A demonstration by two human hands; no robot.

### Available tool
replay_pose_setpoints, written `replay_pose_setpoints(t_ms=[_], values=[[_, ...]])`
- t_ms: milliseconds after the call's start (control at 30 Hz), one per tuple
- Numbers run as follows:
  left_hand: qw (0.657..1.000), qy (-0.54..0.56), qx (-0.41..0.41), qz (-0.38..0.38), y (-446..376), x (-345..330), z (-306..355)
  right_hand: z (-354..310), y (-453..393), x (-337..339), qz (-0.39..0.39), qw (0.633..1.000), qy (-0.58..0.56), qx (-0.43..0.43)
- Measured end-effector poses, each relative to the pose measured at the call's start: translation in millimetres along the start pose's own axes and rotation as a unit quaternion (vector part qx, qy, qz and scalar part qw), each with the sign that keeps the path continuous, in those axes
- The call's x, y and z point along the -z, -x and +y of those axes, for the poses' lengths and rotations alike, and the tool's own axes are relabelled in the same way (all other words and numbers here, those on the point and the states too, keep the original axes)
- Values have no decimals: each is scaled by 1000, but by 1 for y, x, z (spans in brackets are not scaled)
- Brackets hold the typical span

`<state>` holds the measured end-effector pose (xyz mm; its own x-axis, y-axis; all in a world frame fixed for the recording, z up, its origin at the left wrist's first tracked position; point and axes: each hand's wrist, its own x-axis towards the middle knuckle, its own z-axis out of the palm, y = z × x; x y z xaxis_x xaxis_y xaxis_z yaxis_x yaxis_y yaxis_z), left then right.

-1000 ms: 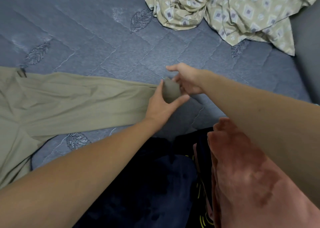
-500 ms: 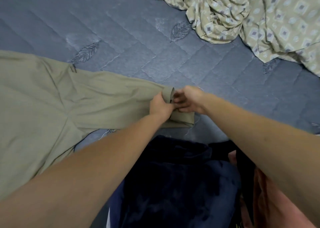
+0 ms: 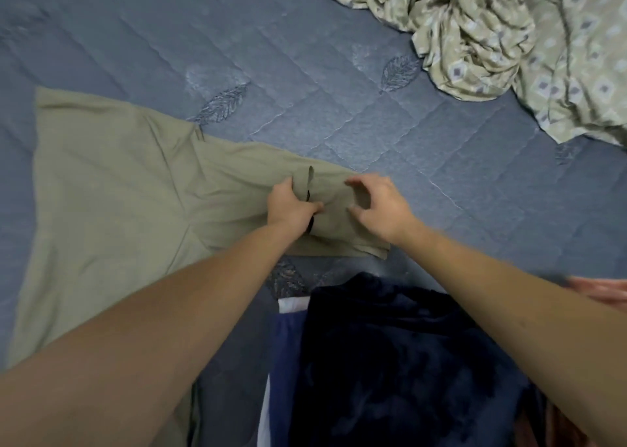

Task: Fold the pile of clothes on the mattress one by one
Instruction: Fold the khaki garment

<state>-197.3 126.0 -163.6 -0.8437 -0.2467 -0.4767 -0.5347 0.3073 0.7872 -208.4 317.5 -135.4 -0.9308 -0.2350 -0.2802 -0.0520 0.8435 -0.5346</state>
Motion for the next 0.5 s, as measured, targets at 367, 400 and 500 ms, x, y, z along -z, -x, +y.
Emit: replay_pose_setpoints(t_ms=[367, 400, 500], values=[[791, -452, -408, -57, 29, 52, -48, -16, -5, -40, -144, 964, 223, 14], [788, -478, -377, -96, 29, 48, -58, -16, -4, -39, -136, 966, 220, 9], [780, -516, -340, -96, 25, 38, -73, -14, -4, -38, -62, 980, 175, -70]])
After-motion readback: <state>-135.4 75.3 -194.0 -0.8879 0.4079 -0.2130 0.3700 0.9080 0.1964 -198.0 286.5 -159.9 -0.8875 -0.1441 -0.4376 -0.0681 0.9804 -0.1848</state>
